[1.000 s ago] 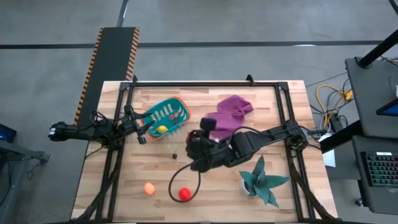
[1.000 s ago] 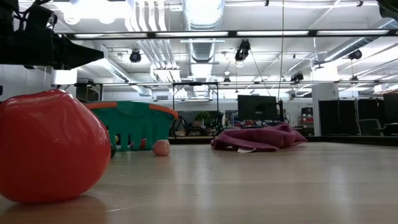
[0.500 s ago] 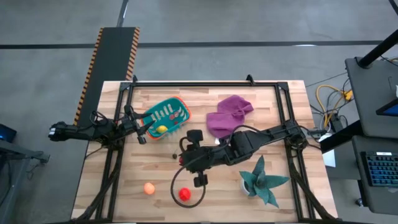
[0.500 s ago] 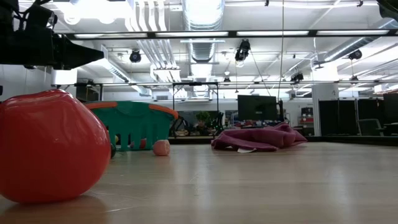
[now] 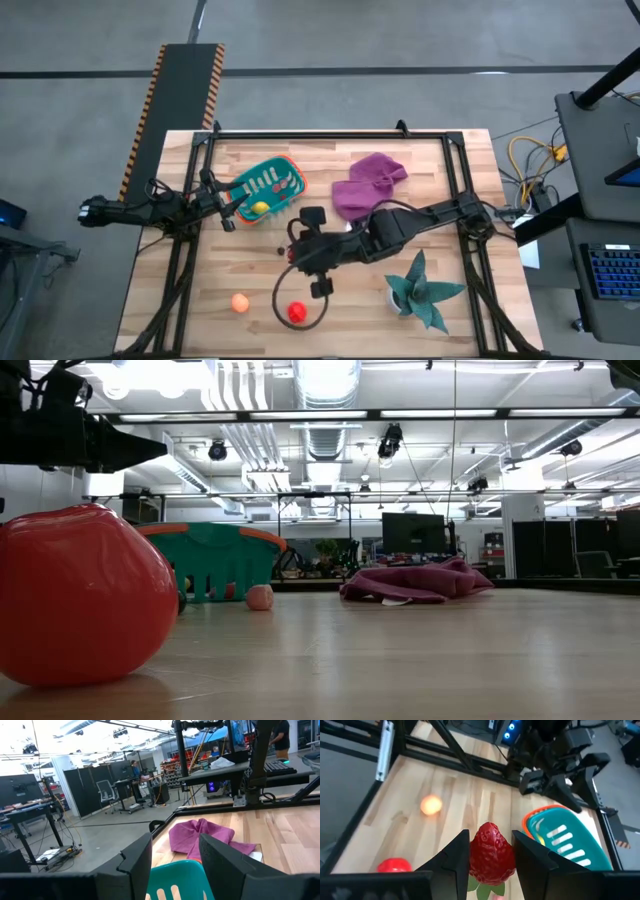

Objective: Pick and placing Produce into tupperware
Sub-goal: Put the red strawberry into the blue basket

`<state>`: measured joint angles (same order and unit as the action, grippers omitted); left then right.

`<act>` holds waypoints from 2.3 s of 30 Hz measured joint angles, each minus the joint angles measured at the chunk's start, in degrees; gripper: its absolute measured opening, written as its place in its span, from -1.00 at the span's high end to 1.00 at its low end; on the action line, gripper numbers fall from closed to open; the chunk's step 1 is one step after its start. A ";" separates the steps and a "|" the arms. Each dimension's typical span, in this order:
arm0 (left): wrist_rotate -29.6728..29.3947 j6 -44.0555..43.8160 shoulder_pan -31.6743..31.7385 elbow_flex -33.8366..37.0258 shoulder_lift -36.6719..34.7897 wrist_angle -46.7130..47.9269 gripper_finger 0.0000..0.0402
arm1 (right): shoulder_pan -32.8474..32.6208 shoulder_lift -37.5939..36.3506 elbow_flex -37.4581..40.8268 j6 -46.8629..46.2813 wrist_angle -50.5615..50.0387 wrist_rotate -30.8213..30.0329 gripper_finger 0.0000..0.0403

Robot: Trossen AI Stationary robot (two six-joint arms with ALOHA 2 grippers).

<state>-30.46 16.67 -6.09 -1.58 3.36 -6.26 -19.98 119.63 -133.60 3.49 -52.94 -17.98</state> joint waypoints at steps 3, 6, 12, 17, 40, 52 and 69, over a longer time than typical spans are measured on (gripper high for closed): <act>-0.02 0.00 0.00 0.02 -0.02 -0.02 0.25 | 1.69 0.01 1.06 0.43 0.79 0.00 0.42; 0.00 0.00 0.00 0.02 0.00 -0.02 0.25 | 4.22 0.01 2.16 2.19 1.10 0.68 0.42; -0.01 -0.13 0.00 0.10 -0.01 1.35 0.25 | 11.44 0.03 5.43 4.17 6.17 10.76 0.42; 0.00 -4.27 -0.02 0.11 -0.02 1.33 0.25 | 17.99 0.03 7.10 6.69 9.42 16.63 0.42; -1.44 -2.76 0.00 -5.81 -0.67 6.75 0.25 | 31.69 0.10 18.20 9.03 32.30 32.27 0.42; 2.63 -13.10 -0.02 -16.70 -1.76 15.30 0.25 | 33.65 0.50 19.92 10.10 34.17 32.02 0.42; 3.31 -12.93 -0.04 -16.59 -1.70 14.22 0.25 | 37.69 11.53 13.07 5.07 33.72 34.65 0.42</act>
<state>-27.15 3.74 -6.13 -18.17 1.65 7.96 17.71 131.15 -120.52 8.56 -19.22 16.68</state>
